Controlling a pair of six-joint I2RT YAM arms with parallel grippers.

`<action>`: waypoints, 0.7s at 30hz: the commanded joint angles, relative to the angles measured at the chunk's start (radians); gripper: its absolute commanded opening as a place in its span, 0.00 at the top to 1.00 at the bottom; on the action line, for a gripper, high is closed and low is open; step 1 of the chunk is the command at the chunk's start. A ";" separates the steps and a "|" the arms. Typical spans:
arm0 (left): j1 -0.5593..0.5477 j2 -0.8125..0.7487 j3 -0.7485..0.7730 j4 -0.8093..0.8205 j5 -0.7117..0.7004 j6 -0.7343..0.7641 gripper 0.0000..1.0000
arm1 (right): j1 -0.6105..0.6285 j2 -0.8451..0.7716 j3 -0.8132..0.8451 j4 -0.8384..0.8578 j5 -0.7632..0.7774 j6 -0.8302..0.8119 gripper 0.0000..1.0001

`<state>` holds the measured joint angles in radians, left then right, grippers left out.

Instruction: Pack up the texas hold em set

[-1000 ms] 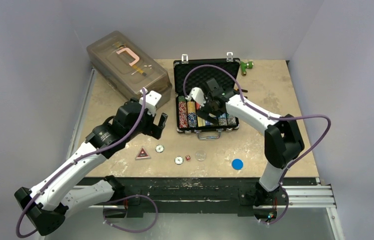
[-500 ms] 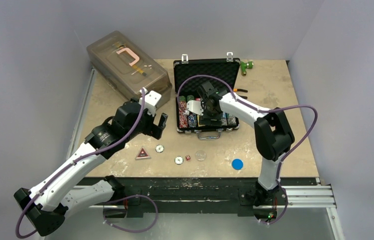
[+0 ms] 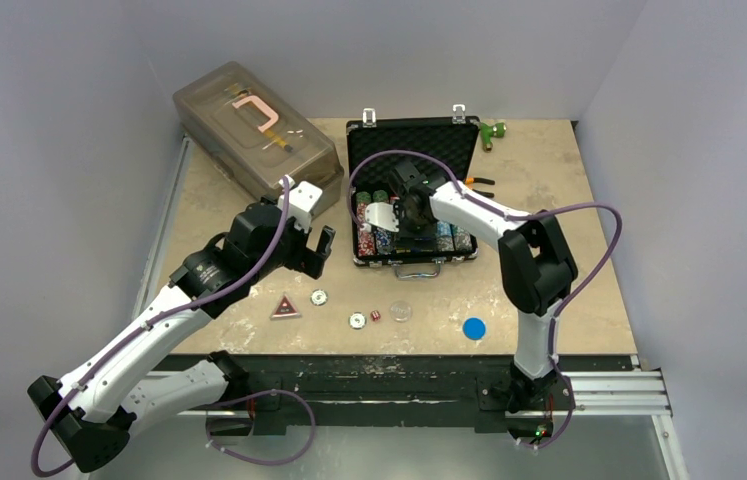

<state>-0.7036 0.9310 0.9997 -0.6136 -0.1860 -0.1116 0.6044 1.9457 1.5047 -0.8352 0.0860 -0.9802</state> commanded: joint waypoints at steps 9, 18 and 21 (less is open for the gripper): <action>-0.007 0.001 -0.002 0.040 -0.009 0.004 0.04 | 0.015 -0.226 -0.111 0.338 0.003 0.235 0.26; -0.012 0.036 0.007 0.025 -0.040 -0.003 0.04 | 0.015 -0.575 -0.307 0.255 0.235 1.131 0.01; -0.014 0.049 0.014 0.015 -0.053 -0.003 0.04 | 0.012 -0.672 -0.409 0.143 0.171 1.370 0.01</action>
<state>-0.7101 0.9672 0.9997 -0.6155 -0.2050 -0.1120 0.6216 1.3476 1.2125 -0.5171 0.2264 -0.1169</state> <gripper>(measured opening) 0.957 0.987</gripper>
